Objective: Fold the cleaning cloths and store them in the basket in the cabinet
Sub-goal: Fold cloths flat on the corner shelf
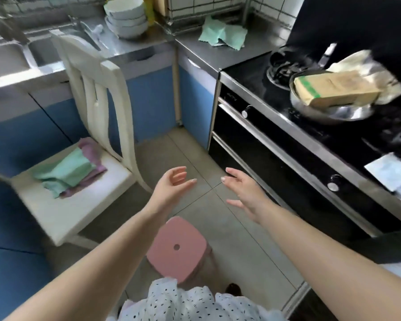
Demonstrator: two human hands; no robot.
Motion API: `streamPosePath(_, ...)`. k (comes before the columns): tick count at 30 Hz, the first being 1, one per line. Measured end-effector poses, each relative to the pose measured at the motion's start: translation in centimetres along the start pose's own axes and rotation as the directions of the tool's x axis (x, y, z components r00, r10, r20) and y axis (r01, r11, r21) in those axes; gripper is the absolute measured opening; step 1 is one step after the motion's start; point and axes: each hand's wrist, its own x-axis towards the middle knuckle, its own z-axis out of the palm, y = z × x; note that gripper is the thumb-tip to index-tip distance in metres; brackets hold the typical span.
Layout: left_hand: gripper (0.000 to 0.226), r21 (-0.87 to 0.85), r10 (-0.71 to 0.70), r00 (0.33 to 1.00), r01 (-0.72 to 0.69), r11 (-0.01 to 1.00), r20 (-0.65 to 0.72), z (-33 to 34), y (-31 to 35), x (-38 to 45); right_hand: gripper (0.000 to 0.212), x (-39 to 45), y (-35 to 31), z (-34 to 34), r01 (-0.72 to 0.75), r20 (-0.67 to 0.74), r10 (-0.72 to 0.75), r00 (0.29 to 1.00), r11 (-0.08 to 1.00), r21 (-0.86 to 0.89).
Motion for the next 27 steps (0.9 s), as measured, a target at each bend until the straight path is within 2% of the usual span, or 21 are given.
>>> streamPosePath(5, 0.048, -0.046, -0.033, 0.999, 0.034, 0.998, 0.012, 11.8, 2.8, 0.8, 0.049, 1.0, -0.7, -11.2, 0.014, 0.002, -0.014, 1.0, 1.0, 0.004)
streamPosePath(11, 0.049, -0.048, -0.036, 0.999, 0.037, 0.998, 0.014, 17.0, 5.2, 3.1, 0.048, 2.8, -2.5, -17.5, 0.063, 0.009, -0.062, 0.998, 0.998, -0.03)
streamPosePath(20, 0.048, -0.074, -0.009, 1.0, 0.008, 0.997, -0.013, 18.8, 7.7, 8.4, 0.05, 7.5, -5.2, -19.6, 0.092, 0.034, -0.091, 0.995, 0.995, -0.024)
streamPosePath(27, 0.052, -0.102, 0.016, 1.0, -0.018, 0.995, -0.017, 17.3, 10.0, 17.1, 0.049, 15.3, -9.9, -18.8, 0.119, 0.039, -0.118, 0.992, 0.993, -0.027)
